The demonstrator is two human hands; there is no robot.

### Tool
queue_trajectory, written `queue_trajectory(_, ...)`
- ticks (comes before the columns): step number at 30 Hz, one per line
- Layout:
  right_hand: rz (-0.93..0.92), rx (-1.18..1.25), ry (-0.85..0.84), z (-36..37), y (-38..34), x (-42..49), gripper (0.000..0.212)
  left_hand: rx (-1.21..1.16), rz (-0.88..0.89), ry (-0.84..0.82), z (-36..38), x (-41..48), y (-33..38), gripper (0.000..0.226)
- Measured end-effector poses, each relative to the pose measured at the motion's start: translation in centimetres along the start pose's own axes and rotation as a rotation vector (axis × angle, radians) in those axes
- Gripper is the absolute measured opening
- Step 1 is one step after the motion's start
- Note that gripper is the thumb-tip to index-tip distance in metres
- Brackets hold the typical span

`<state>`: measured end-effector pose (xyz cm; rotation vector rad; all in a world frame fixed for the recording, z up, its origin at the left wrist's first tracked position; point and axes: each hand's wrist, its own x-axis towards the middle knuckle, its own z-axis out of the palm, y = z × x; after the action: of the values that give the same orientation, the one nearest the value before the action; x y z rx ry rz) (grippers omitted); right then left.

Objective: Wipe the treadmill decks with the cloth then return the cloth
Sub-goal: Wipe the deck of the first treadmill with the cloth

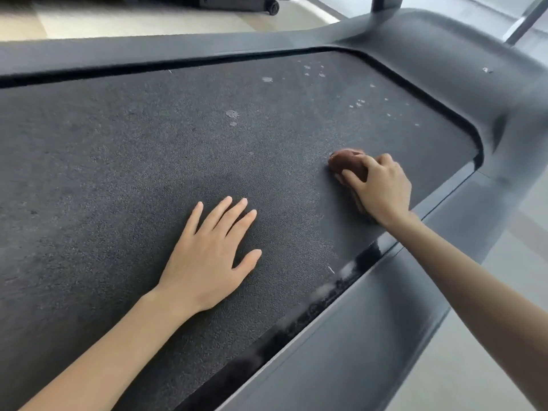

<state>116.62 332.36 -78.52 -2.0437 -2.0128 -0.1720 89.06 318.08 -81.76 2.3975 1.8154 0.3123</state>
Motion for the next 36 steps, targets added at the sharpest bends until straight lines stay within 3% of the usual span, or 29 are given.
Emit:
queue_trajectory(4,-0.386,0.034,0.052,-0.4,-3.8,-5.7,0.044,0.017,-0.024,-0.021,-0.5,0.1,0.4,0.068)
queue_trajectory(8,-0.653,0.129,0.035,-1.0,-2.3,-7.8,0.044,0.020,-0.037,-0.033,-0.6,0.1,0.4,0.066)
queue_trajectory(11,-0.570,0.155,-0.020,-1.1,1.2,-4.5,0.044,0.011,-0.044,-0.043,-0.8,0.2,0.6,0.065)
queue_trajectory(14,-0.371,0.039,-0.046,-0.5,4.5,1.1,0.045,0.019,-0.060,-0.050,-0.8,0.1,0.7,0.065)
queue_trajectory(18,-0.064,0.084,-0.093,0.3,4.1,5.6,0.048,-0.004,-0.083,-0.051,-1.0,0.1,1.0,0.064)
queue_trajectory(20,-0.089,0.104,-0.068,0.8,1.0,5.0,0.049,-0.004,-0.092,-0.041,-1.1,0.1,1.2,0.063)
queue_trajectory(25,-0.507,0.182,-0.041,1.2,-8.4,-0.1,0.043,-0.005,-0.142,0.044,-1.0,-0.1,1.4,0.062)
queue_trajectory(29,-0.678,0.215,0.020,0.5,-6.7,-3.1,0.042,-0.048,-0.267,0.161,-0.9,-0.3,1.1,0.061)
queue_trajectory(32,-0.575,0.117,0.049,0.2,-2.0,-1.5,0.040,-0.053,-0.326,0.149,-0.6,-0.3,0.6,0.064)
queue_trajectory(36,-0.247,-0.011,-0.047,0.7,-1.4,5.1,0.046,-0.039,-0.333,0.110,-0.5,0.0,0.6,0.068)
